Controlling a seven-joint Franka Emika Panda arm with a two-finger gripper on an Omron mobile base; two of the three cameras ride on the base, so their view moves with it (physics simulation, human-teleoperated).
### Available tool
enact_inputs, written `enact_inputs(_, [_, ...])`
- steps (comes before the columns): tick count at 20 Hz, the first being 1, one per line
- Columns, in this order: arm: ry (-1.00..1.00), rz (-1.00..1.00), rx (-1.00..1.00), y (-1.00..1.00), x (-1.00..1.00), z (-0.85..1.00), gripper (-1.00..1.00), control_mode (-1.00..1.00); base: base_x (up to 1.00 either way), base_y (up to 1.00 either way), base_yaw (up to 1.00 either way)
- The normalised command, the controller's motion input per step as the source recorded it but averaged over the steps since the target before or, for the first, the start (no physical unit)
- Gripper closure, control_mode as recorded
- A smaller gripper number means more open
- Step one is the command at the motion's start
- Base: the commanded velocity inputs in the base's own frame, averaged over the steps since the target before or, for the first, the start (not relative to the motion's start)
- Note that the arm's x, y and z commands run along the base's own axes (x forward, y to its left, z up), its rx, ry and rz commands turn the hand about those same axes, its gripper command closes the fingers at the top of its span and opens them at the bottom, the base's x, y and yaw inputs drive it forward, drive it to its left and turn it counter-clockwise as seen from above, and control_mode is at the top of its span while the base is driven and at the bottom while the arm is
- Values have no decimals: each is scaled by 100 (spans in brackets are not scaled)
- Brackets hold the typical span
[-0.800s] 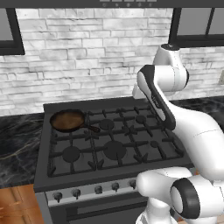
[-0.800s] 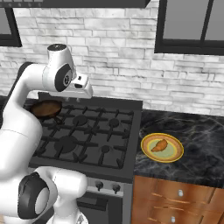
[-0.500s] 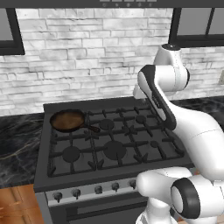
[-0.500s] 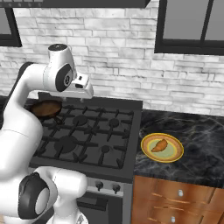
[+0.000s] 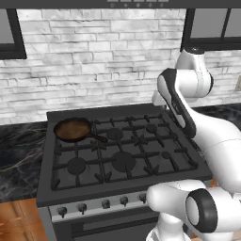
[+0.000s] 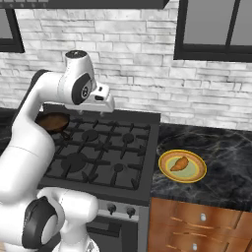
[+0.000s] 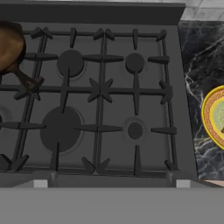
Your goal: Pick the croissant and place it on the pan. Then turn on the stove to warm the croissant.
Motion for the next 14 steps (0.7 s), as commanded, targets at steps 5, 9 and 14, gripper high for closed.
enact_inputs(5, [0,0,0,-34,0,0,-100,-100,0,0,0])
enact_inputs(9, [0,0,0,-32,-4,-1,-100,-100,0,0,0])
enact_inputs(14, [0,-6,0,-32,-7,-8,-100,-100,0,0,0])
